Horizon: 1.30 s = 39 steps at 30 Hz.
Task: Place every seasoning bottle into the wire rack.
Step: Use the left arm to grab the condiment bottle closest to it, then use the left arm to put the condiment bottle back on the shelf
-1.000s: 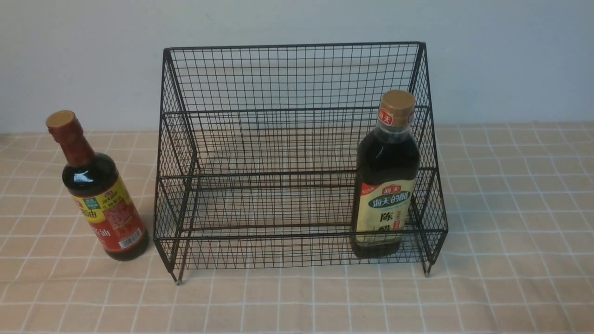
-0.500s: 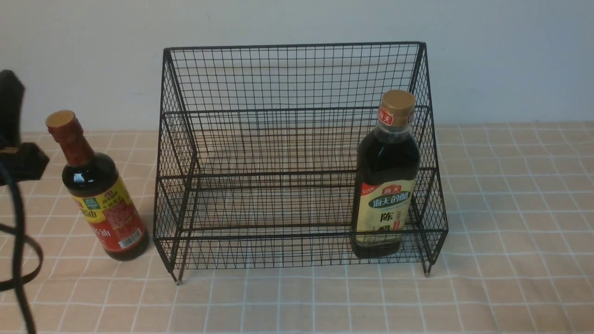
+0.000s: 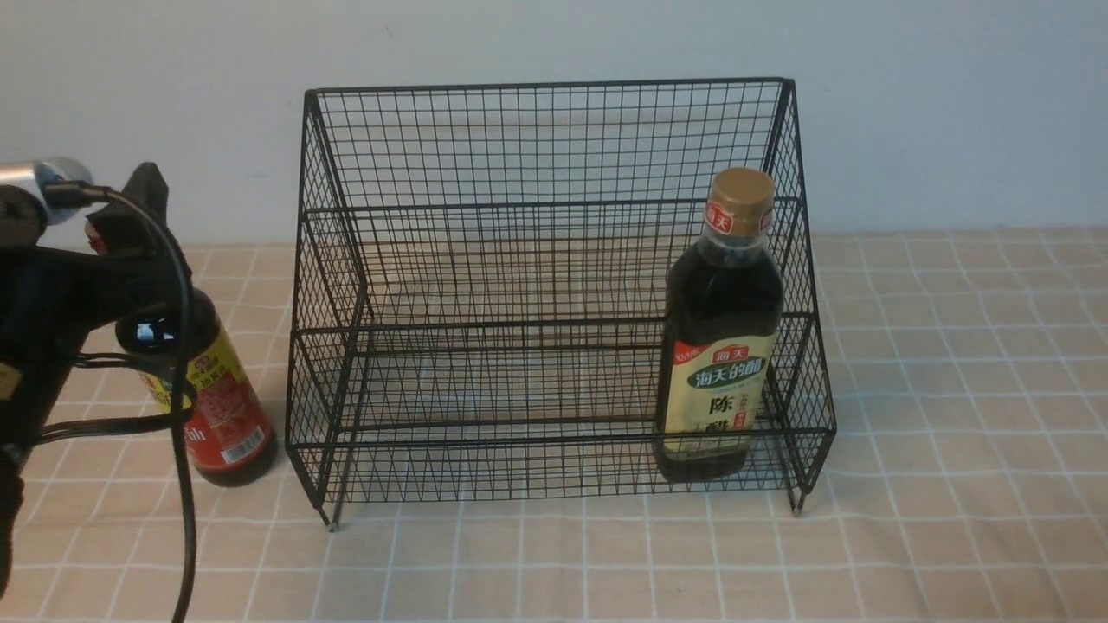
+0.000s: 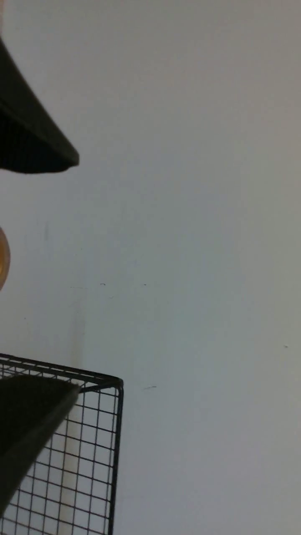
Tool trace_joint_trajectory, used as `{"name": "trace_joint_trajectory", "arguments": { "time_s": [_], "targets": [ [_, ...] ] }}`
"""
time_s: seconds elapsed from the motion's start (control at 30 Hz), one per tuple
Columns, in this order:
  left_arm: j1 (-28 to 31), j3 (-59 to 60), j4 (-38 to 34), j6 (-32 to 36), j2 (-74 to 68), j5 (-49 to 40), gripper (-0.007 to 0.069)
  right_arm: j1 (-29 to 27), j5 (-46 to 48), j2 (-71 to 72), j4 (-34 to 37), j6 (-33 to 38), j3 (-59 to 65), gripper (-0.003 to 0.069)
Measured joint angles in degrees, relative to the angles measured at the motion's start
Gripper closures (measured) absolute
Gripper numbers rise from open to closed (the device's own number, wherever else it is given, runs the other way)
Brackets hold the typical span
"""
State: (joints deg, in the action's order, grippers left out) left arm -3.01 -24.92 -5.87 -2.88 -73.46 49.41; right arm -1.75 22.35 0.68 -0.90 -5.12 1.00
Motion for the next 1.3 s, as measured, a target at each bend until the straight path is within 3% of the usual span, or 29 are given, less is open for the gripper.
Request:
{"name": "trace_joint_trajectory", "arguments": {
  "time_s": [0.33, 0.43, 0.57, 0.63, 0.7, 0.87, 1.07, 1.3],
  "targets": [
    [0.0, -0.2, -2.9, 2.5, -9.3, 6.2, 0.0034, 0.0, 0.0, 0.0, 0.0, 0.0, 0.0, 0.0673],
    [0.0, -0.3, -3.7, 2.5, -10.5, 6.4, 0.0064, 0.0, 0.0, 0.0, 0.0, 0.0, 0.0, 0.0673],
    [0.0, -0.4, -4.2, 4.1, -11.5, 6.4, 0.0207, 0.0, 0.0, 0.0, 0.0, 0.0, 0.0, 0.0673],
    [0.0, -1.0, -4.0, 5.2, -11.6, 6.3, 0.0351, 0.0, 0.0, 0.0, 0.0, 0.0, 0.0, 0.0673],
    [0.0, -1.9, -3.6, 5.4, -11.5, 4.4, 0.0365, 0.0, 0.0, 0.0, 0.0, 0.0, 0.0, 0.0673],
    [0.0, -4.5, -2.8, 6.5, -7.7, -7.4, 0.0365, 0.0, 0.0, 0.0, 0.0, 0.0, 0.0, 0.0673],
    [0.0, -11.7, -2.9, 10.2, 1.1, -30.7, 0.0365, 0.0, 0.0, 0.0, 0.0, 0.0, 0.0, 0.0673],
    [0.0, -21.4, -2.9, 15.9, 8.2, -38.9, 0.0365, 0.0, 0.0, 0.0, 0.0, 0.0, 0.0, 0.0673]
  ]
}}
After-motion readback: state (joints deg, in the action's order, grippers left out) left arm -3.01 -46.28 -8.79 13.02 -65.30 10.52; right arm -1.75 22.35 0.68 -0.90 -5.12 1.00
